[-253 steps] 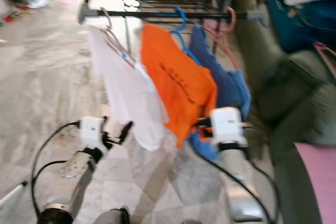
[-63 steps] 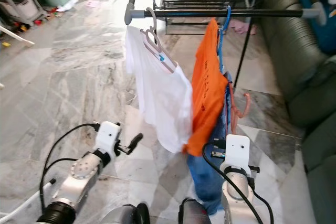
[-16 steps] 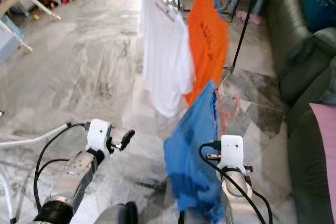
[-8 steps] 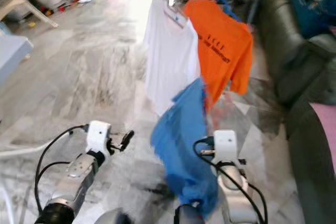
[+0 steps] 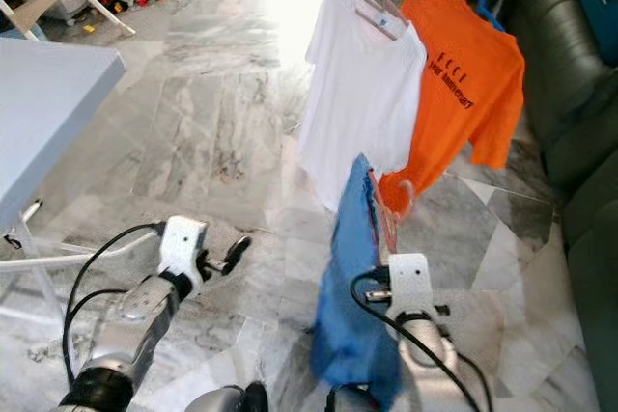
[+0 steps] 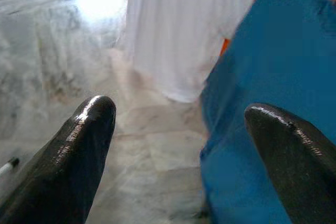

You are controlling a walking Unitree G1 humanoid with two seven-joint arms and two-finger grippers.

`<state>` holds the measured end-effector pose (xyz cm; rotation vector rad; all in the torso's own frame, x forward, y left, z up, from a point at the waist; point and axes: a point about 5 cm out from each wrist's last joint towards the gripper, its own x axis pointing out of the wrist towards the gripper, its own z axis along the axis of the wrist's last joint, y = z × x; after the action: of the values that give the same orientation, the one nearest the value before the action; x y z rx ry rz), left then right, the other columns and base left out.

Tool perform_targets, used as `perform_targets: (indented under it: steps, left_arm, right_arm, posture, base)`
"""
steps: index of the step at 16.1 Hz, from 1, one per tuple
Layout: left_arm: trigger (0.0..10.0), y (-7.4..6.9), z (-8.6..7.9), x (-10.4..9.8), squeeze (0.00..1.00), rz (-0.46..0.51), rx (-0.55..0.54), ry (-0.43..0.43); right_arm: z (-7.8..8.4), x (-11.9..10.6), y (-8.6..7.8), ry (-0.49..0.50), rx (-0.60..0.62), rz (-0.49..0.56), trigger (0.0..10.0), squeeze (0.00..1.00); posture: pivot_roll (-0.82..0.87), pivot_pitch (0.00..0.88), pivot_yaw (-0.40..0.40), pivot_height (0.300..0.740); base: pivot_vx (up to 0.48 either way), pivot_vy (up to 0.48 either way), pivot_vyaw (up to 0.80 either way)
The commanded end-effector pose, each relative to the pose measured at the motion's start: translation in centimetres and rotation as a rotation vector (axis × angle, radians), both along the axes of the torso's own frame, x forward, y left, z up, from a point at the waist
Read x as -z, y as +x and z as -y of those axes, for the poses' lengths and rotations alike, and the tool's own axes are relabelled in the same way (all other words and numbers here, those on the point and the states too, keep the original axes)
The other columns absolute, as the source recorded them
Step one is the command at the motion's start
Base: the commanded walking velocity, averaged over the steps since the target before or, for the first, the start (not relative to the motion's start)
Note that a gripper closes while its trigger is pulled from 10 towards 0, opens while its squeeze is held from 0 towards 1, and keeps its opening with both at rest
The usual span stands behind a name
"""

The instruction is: Hang hanger

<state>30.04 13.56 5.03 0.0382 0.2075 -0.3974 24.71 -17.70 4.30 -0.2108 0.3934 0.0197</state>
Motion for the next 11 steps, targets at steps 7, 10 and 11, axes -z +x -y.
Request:
perform_targets:
  steps: [7, 10, 11]
  left_arm:
    - [10.0, 1.9, 1.0, -2.6, 0.00, 0.082, 0.052, -0.044]
    - [10.0, 2.3, 2.8, -3.5, 0.00, 0.124, 0.071, -0.065]
    - [10.0, 2.6, 3.8, -3.9, 0.00, 0.147, 0.077, -0.076]
  right_arm:
    - [-2.0, -3.5, 0.9, -0.051, -0.340, 0.141, 10.0, 0.00]
    - [-3.1, -7.1, 1.4, 0.022, -0.400, 0.306, 10.0, 0.00]
    - [-3.7, -8.5, 1.6, 0.070, -0.420, 0.343, 10.0, 0.00]
  posture:
    - [-0.15, 0.257, 0.059, 0.740]
    - [-0.15, 0.269, 0.068, 0.740]
    - [-0.15, 0.269, 0.068, 0.740]
  base:
    - [0.000, 0.000, 0.00]
    - [0.000, 0.000, 0.00]
    - [0.000, 0.000, 0.00]
